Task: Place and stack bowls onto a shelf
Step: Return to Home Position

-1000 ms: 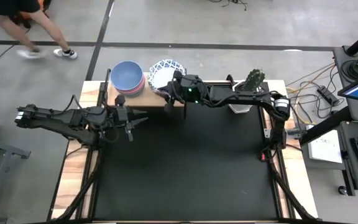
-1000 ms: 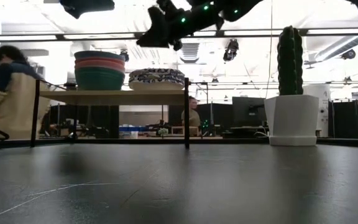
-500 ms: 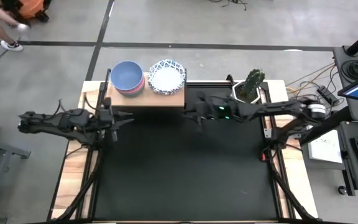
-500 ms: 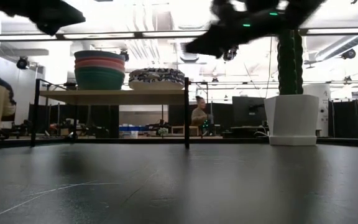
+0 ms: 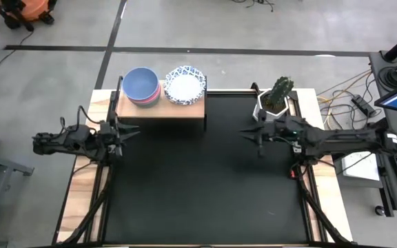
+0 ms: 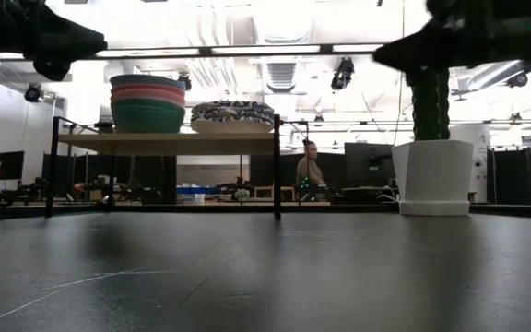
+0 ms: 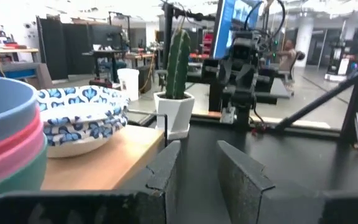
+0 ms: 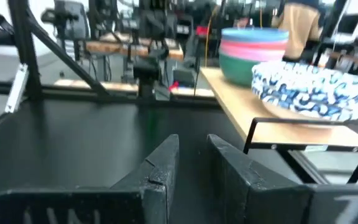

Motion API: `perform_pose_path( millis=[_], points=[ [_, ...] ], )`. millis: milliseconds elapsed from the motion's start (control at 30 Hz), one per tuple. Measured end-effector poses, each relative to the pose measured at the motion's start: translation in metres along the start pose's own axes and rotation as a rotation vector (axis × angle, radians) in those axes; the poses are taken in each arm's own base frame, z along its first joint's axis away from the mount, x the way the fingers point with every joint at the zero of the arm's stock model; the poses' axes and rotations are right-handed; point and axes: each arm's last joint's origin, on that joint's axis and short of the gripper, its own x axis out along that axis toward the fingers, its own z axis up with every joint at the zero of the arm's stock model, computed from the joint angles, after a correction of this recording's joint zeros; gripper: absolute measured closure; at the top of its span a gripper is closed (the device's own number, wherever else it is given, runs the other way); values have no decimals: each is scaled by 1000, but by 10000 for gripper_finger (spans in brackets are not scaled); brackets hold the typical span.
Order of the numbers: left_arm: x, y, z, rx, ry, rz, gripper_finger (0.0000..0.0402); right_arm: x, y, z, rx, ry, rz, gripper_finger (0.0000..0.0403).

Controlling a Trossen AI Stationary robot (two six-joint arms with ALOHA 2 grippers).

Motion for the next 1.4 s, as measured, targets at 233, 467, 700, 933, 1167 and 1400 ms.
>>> perform_pose_path(
  millis=[233,467,700,933,1167,1400],
  points=[
    [2,-1,-1,-21,13,0,318,-40,6,-12,-5,-64,-38,335],
    [2,-1,-6,-21,16,-1,318,-69,10,-19,-14,-131,-66,339],
    [10,-4,-25,-44,34,0,318,-83,12,-22,-28,-159,-70,340],
    [18,-8,-40,-115,-60,-17,318,-81,13,-33,-73,-163,-75,344],
    [24,-12,-66,-156,-54,-48,318,-74,15,-54,-45,-183,-75,345],
    [25,-12,-69,-146,-28,-50,318,-73,14,-55,-25,-172,-92,344]
  ],
)
